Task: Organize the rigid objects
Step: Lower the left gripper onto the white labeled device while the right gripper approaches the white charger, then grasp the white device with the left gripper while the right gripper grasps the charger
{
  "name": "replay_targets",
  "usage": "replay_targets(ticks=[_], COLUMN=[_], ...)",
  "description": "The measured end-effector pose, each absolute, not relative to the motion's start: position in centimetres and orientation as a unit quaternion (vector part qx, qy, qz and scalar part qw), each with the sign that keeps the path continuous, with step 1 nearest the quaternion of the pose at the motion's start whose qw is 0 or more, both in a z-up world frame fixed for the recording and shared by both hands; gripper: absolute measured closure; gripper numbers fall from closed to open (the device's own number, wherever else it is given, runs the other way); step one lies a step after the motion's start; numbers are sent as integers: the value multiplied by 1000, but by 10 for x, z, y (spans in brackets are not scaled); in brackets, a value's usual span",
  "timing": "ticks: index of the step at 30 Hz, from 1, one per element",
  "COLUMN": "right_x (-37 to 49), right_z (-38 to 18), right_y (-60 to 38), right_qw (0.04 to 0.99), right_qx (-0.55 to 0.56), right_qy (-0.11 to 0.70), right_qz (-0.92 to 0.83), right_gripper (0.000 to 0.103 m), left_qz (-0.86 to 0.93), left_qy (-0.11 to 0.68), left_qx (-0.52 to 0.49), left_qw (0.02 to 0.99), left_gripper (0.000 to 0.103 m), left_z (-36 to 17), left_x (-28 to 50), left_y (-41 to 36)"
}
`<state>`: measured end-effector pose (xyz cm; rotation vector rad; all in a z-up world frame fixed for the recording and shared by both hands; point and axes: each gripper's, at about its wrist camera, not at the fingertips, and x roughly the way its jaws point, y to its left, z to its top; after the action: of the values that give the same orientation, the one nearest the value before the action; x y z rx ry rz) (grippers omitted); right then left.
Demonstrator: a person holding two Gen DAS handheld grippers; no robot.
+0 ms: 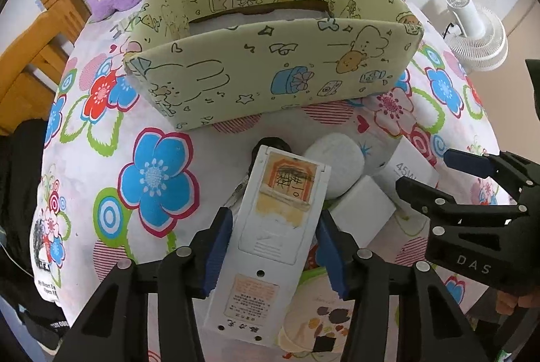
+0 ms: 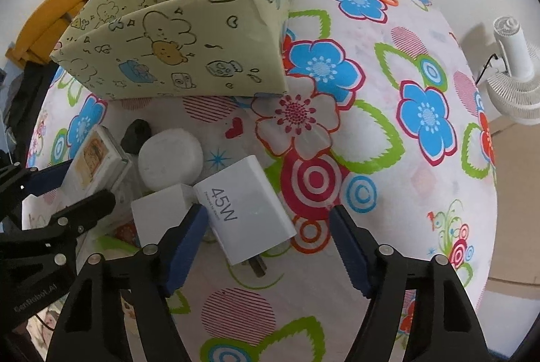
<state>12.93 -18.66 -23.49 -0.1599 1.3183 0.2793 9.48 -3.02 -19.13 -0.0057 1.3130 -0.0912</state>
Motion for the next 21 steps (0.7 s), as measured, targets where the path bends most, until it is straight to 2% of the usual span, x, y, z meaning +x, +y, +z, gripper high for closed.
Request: replay_targets(ticks=[6, 7, 9, 21], right_x=[133, 134, 137, 142], right_z=[-248, -252, -254, -229], right_y=[-173, -172, -174, -177], right_qw=[766, 764, 762, 771], right_qx=[-121, -121, -89, -58], right_qy=[616, 618, 624, 617], right_qz=[140, 139, 149, 151], right_gripper=[27, 30, 43, 50], left_qz=[-35, -33, -31, -22], left_qy=[606, 606, 605, 606], left_qx=[12, 13, 12, -25], left_qw=[794, 795, 795, 795], left_gripper=[53, 53, 53, 55], left_z=[-192, -192, -192, -182], left_x=[97, 97, 97, 95], left_y=[-37, -37, -38, -39])
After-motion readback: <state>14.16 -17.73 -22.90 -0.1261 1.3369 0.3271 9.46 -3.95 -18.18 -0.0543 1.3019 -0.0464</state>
